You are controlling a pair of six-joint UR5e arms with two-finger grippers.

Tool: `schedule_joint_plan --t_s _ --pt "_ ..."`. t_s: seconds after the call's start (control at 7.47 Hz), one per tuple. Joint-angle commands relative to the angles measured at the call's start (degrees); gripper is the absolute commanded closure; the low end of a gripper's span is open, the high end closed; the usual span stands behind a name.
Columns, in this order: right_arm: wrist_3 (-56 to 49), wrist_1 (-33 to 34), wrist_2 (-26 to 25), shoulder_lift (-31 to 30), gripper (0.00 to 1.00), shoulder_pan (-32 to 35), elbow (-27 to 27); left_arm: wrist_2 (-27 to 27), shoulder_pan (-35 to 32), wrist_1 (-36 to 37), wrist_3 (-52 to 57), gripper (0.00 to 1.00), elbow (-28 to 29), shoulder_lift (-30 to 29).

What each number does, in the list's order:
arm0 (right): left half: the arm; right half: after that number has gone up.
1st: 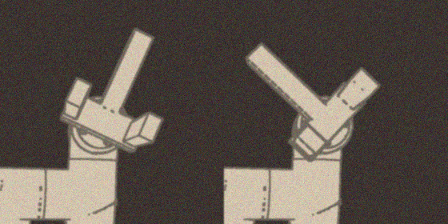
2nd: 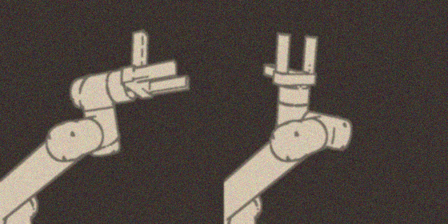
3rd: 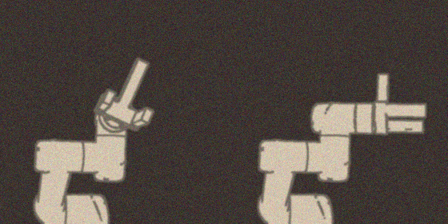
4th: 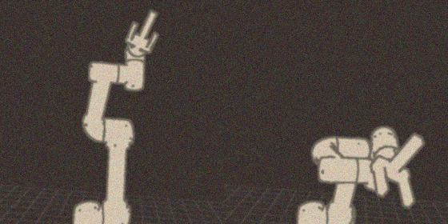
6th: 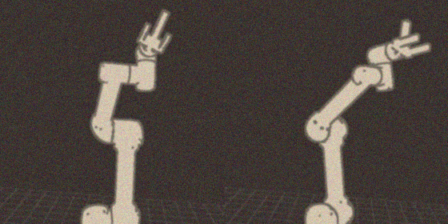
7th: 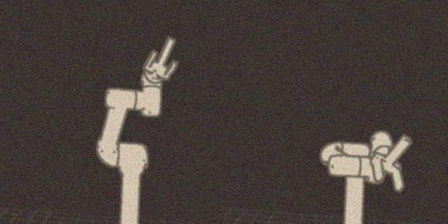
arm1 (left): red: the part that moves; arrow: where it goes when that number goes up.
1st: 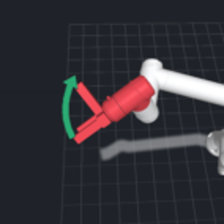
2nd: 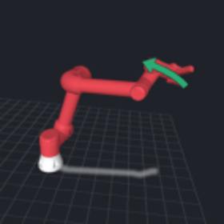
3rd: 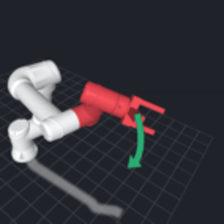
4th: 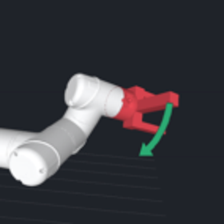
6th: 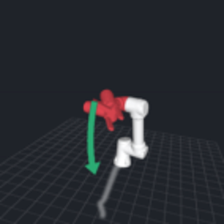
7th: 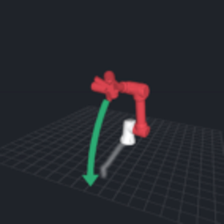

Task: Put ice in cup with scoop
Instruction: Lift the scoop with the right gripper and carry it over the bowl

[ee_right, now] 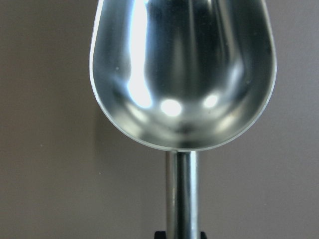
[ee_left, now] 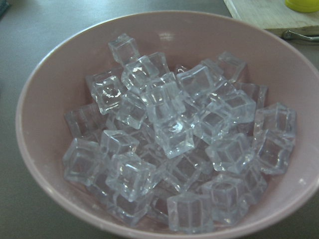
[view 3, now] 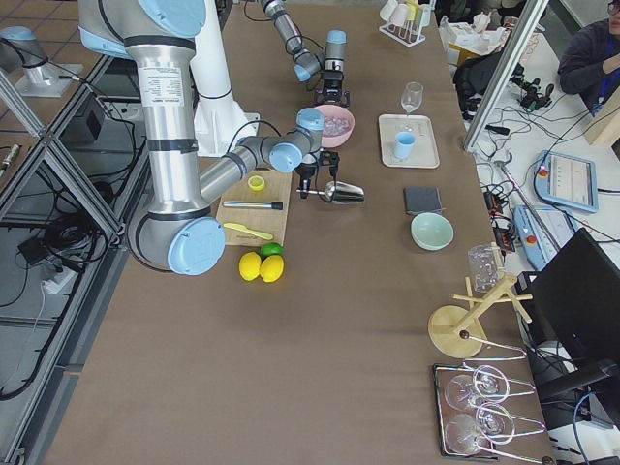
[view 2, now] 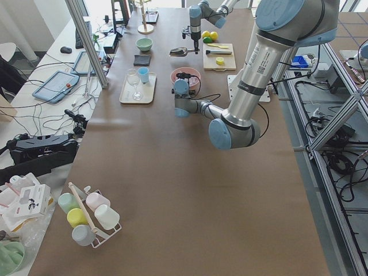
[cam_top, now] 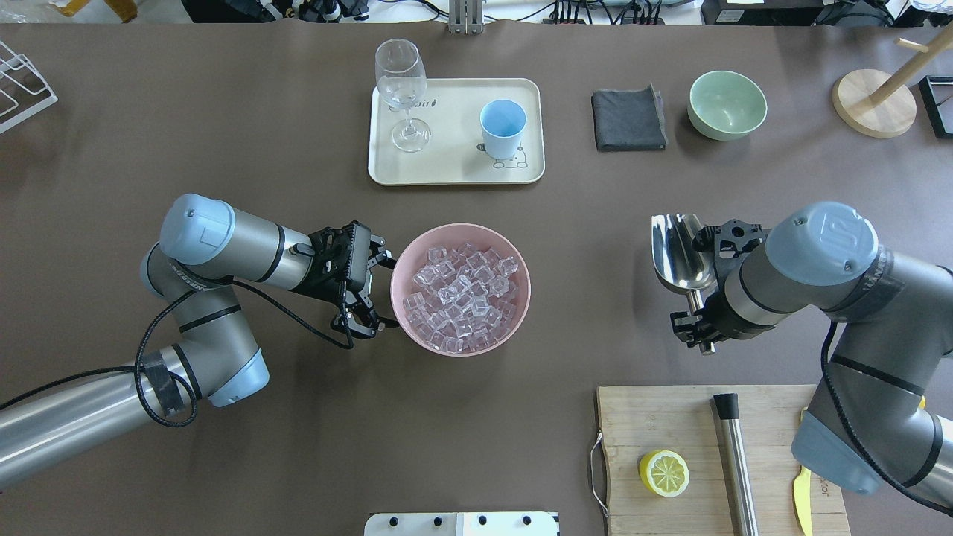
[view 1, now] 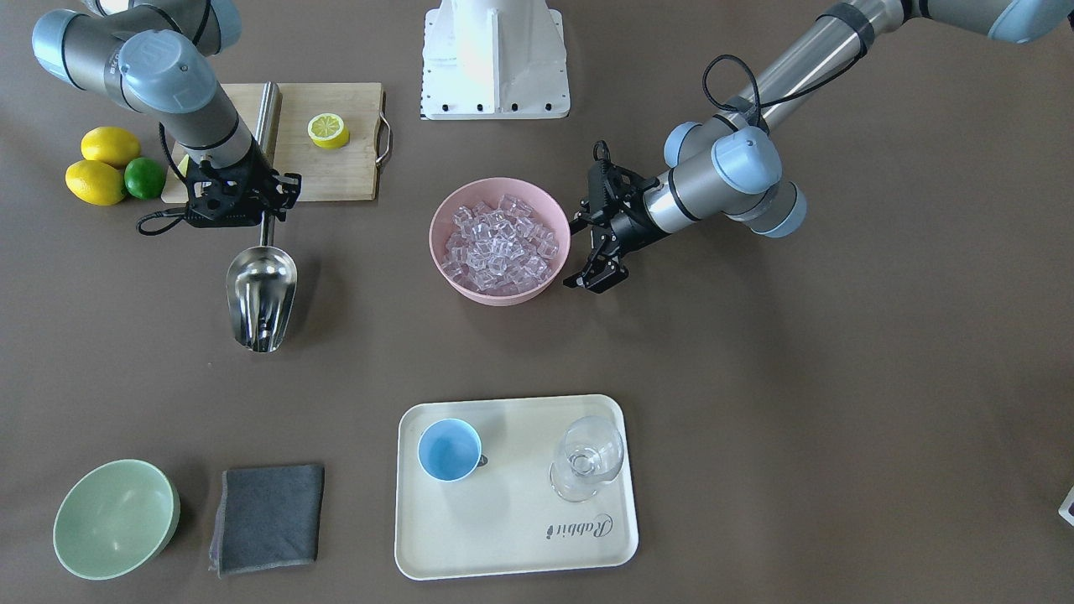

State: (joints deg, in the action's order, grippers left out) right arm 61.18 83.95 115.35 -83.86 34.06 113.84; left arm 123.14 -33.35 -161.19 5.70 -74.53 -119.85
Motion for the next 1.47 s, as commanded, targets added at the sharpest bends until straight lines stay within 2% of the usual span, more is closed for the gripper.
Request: schedule_joint_plan --t_s 0.0,0.13,0.67,0.8,0.94,1.34 --pt "-15.51 12.34 -0.29 1.23 1.0 6.96 7.7 0.16 0.12 -0.09 -0.07 0.02 0.0 -0.03" --pt "-16.53 13.24 -0.3 2.2 1.0 8.81 7.54 0.08 0.21 -0.09 -0.07 0.02 0.0 -0.03" --pt "-39.05 13.52 1.1 4.14 1.0 18.21 5.26 -0.36 0.12 -3.15 0.01 0.02 0.09 0.76" --pt "-43.73 14.13 2.94 6.58 1.0 18.32 2.56 -1.32 0.12 -5.34 -0.07 0.02 1.13 1.2" --pt "-50.57 17.53 3.39 8.78 1.0 18.32 2.7 -1.33 0.12 -7.98 -0.25 0.02 2.71 1.29" --pt "-65.54 24.48 5.06 13.1 1.0 17.54 7.26 -1.59 -0.4 -8.35 -0.42 0.02 3.69 1.29"
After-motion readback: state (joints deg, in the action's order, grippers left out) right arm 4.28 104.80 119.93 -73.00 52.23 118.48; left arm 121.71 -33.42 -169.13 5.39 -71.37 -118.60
